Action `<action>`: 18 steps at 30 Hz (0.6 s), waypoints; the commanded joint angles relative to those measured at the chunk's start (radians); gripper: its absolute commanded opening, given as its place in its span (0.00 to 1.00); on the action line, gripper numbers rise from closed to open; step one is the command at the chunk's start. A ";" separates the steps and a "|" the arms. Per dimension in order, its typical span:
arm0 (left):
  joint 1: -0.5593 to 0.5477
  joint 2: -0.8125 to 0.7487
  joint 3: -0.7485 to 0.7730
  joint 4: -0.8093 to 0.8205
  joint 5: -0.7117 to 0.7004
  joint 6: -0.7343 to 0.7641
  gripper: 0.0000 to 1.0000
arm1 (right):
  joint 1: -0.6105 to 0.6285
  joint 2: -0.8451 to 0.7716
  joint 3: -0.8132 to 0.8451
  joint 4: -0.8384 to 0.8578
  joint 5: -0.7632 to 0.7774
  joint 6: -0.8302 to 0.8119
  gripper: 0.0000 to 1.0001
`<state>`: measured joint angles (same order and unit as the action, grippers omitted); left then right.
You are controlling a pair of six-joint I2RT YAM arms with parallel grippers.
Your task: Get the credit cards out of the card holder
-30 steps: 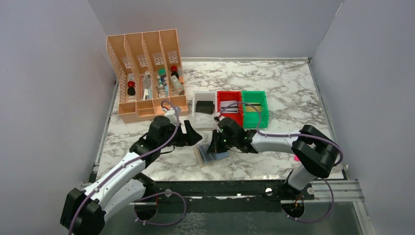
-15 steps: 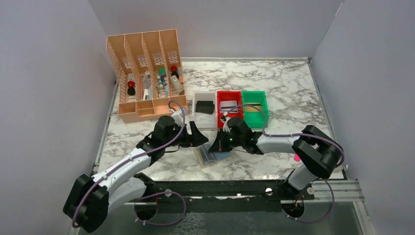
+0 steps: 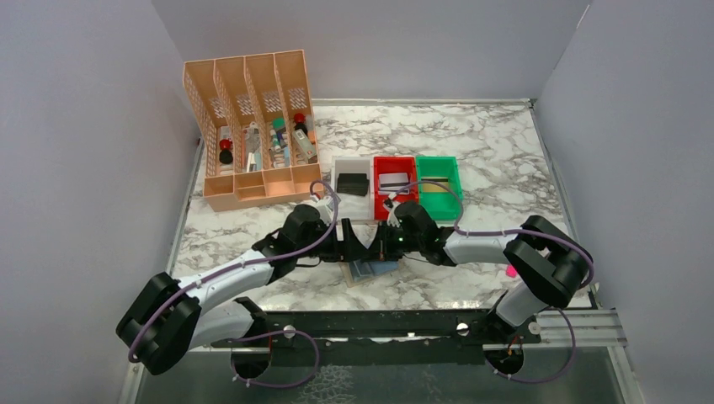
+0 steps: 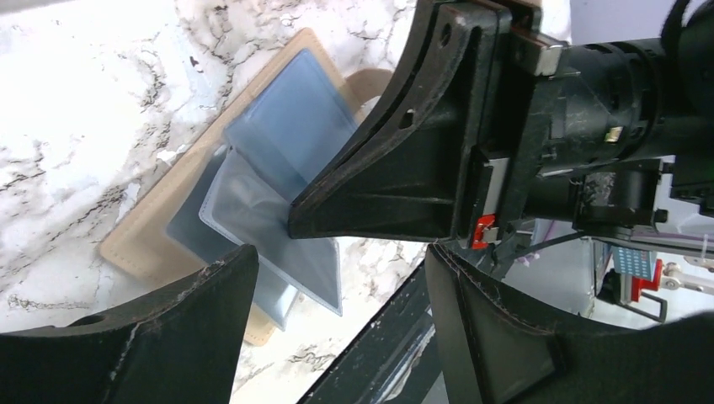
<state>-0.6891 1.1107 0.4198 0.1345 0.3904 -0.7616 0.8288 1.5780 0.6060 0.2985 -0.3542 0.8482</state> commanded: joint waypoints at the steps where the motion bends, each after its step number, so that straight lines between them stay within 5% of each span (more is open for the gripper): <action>1: -0.027 0.024 0.008 0.017 -0.065 -0.035 0.75 | -0.009 -0.026 -0.012 0.037 -0.016 0.012 0.01; 10: -0.046 -0.046 0.032 -0.112 -0.204 -0.025 0.81 | -0.011 -0.022 -0.019 0.042 -0.016 0.020 0.01; 18: -0.048 -0.003 0.037 -0.066 -0.133 -0.005 0.81 | -0.013 -0.023 -0.023 0.050 -0.026 0.029 0.01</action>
<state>-0.7307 1.0836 0.4305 0.0383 0.2314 -0.7837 0.8227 1.5768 0.5968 0.3069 -0.3542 0.8639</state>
